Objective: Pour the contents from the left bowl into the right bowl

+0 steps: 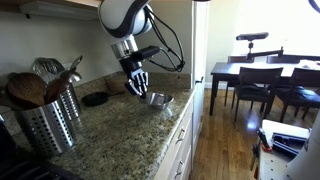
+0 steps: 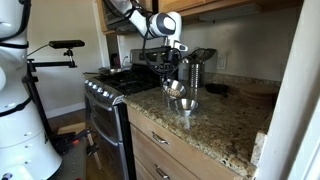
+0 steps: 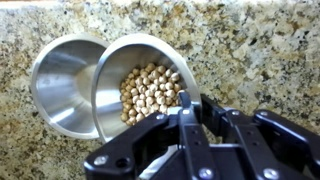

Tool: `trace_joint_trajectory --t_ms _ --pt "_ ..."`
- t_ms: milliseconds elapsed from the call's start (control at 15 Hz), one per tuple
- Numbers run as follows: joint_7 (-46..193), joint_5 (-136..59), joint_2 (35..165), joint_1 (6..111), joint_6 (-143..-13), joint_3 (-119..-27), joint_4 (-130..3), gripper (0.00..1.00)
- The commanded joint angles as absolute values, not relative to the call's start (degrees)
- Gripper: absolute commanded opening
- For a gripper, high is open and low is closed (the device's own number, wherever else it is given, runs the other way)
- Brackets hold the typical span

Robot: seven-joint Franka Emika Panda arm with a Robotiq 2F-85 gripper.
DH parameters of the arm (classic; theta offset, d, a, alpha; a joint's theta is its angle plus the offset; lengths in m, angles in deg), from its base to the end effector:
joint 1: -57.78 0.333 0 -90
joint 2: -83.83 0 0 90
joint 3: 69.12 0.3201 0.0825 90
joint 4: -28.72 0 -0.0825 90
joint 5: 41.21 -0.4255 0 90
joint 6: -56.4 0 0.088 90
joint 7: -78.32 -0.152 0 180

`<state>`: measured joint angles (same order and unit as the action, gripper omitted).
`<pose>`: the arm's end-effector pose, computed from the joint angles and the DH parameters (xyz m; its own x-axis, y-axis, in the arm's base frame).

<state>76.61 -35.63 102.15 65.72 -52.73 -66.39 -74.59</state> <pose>0.6290 0.1062 0.2911 0.9592 0.1838 -0.2148 0.2037 -0.9762 0.0743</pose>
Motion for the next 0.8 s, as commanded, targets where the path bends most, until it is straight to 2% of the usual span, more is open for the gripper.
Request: trace_joint_trajectory --t_ms 0,733 --pt "80.16 -37.56 99.43 64.24 -53.88 -65.32 -76.51 0.09" --pt "85.17 -41.8 94.51 61.45 -55.72 -65.74 -79.12 0.09"
